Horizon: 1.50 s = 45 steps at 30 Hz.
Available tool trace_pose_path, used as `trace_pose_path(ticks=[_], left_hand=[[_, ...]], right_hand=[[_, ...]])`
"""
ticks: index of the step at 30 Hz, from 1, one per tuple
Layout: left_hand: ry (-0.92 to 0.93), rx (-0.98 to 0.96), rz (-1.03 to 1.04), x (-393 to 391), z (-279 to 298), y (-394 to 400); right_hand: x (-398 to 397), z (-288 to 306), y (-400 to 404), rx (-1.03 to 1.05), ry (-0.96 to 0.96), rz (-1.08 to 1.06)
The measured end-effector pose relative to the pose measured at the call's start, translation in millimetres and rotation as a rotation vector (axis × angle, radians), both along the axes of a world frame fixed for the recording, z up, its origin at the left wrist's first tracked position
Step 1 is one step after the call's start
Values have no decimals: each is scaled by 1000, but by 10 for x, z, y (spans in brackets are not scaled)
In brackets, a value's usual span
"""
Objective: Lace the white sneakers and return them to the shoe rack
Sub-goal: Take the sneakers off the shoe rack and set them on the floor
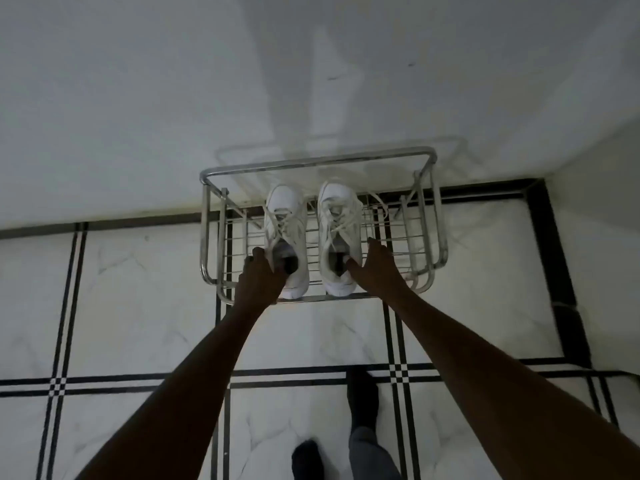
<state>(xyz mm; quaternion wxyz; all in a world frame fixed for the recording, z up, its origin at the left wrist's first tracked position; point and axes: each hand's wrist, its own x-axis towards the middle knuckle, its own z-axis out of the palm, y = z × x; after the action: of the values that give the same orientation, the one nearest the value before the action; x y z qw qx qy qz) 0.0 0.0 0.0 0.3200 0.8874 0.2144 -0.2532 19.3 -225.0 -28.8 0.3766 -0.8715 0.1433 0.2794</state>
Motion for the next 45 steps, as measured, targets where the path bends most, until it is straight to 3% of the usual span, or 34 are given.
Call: trace_pose_path(ticks=[6, 15, 19, 27, 35, 45], left_hand=[[74, -221, 304, 62, -279, 46], [-64, -322, 379, -173, -260, 74], [-174, -438, 439, -714, -151, 133], [-258, -453, 294, -2246, -301, 373], [-92, -595, 329, -3730, -1277, 361], [-48, -519, 397, -3981, -3417, 68]], right_hand=[[162, -246, 72, 64, -65, -57], [-71, -227, 148, 105, -204, -80], [-526, -3, 221, 181, -274, -81], [-2154, 108, 473, 221, -406, -115], [-3594, -880, 440, 157, -294, -86], [-3746, -3043, 214, 91, -157, -67]])
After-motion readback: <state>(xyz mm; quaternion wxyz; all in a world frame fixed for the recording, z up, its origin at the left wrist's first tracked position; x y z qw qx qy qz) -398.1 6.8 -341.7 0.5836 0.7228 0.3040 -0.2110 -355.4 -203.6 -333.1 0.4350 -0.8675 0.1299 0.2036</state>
